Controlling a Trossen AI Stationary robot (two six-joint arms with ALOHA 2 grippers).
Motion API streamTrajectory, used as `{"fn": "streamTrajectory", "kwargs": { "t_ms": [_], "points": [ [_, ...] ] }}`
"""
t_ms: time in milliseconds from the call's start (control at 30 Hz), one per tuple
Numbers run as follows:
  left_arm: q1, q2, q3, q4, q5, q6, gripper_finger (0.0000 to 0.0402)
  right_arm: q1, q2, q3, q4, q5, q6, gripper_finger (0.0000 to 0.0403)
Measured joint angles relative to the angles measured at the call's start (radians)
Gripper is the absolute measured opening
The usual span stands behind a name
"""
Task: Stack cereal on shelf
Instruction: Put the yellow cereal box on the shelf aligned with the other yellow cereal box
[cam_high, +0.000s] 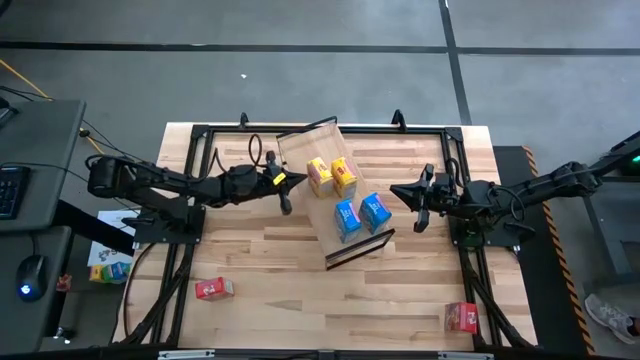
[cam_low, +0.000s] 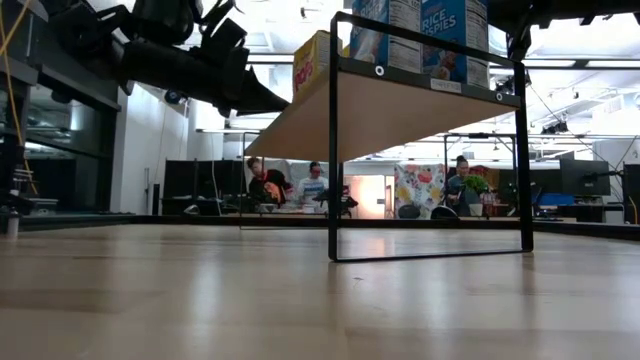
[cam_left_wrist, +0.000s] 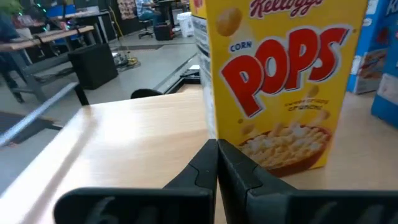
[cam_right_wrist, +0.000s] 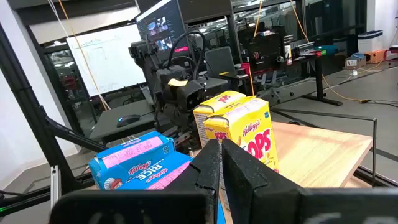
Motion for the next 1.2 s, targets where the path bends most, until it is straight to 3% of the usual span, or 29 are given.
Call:
{"fn": "streamTrajectory", "kwargs": {
  "t_ms": [233, 400, 1200],
  "points": [
    [0.040, -0.052, 0.015, 0.000, -0.095, 0.096, 0.0000, 0.000, 0.000, 0.000, -0.003, 0.000, 0.000, 0.0011],
    [0.079, -0.036, 0.059, 0.002, 0.002, 0.091, 0.0000, 0.000, 0.000, 0.000, -0.001, 0.000, 0.000, 0.0011],
    [0.128, 0.180, 0.217, -0.005, 0.091, 0.176, 0.0000, 0.000, 0.000, 0.000, 0.000, 0.000, 0.001, 0.0011]
  ]
}}
